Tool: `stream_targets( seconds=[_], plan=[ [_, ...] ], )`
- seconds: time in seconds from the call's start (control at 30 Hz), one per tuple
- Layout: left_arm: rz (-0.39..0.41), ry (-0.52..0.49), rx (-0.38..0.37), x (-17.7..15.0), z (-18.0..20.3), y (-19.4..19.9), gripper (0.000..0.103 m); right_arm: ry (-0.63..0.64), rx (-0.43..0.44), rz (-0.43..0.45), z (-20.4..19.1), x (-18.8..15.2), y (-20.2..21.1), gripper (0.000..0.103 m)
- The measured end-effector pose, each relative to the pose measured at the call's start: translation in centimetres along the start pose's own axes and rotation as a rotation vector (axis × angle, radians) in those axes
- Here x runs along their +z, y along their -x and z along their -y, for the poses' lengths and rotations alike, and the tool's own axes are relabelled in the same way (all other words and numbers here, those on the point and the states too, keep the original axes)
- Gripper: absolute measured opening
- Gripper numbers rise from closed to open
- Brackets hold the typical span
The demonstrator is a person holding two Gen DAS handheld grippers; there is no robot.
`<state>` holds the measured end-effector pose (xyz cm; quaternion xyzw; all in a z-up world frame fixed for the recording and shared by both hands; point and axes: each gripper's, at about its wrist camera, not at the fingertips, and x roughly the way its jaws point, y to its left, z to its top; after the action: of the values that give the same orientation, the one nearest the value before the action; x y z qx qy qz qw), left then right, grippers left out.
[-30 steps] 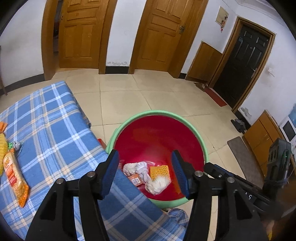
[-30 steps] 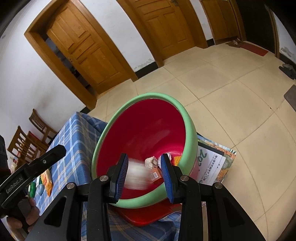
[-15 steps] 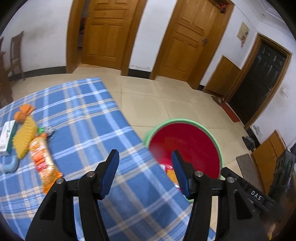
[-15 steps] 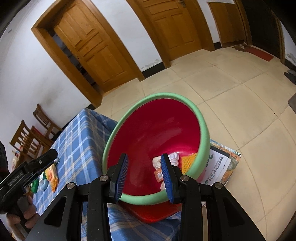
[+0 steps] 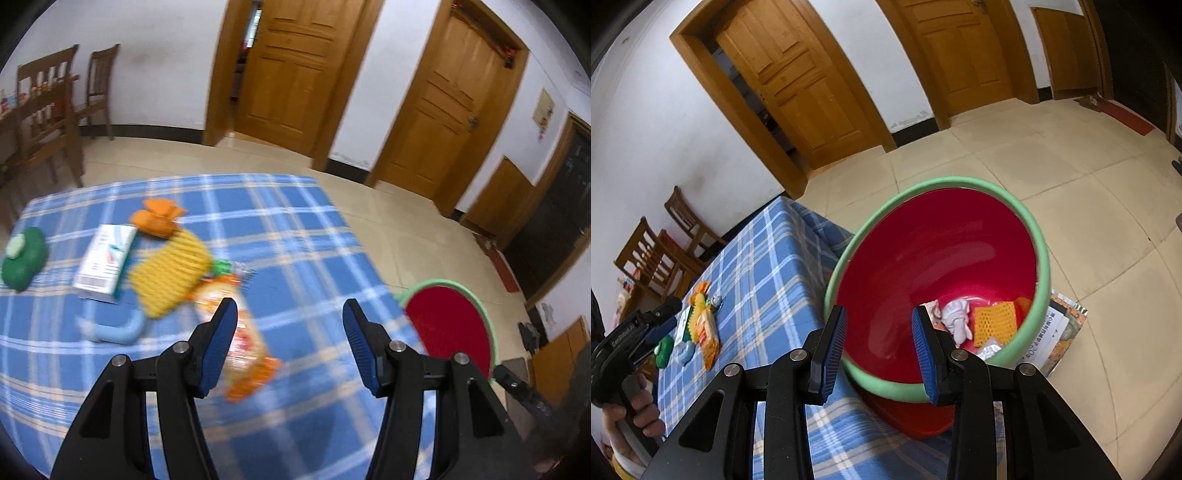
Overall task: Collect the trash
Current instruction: 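Move both open grippers back over the table, then grasp the white Meteospasmyl medicine box with the left gripper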
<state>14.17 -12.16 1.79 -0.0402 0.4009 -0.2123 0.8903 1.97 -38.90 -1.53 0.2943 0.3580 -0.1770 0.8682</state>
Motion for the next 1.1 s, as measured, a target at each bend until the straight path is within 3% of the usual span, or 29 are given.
stream_targets(
  seconds=[0.23,0.63,1.1],
  plan=[
    [0.018,0.027,0.116,1.7,-5.4,0.3,0.06,0.033,0.006,-0.015,-2.1,-0.1,-0.4,0.043],
    [0.0,0.04,0.222,3.2,-11.4,-1.2,0.06,0.088,0.003,-0.033,-5.6,-0.3,-0.8,0.043],
    [-0.054,0.083,0.221,3.2,-15.0,-4.3,0.06,0.156,-0.001,-0.077,-9.9,-0.7,-2.6,0.044]
  ],
)
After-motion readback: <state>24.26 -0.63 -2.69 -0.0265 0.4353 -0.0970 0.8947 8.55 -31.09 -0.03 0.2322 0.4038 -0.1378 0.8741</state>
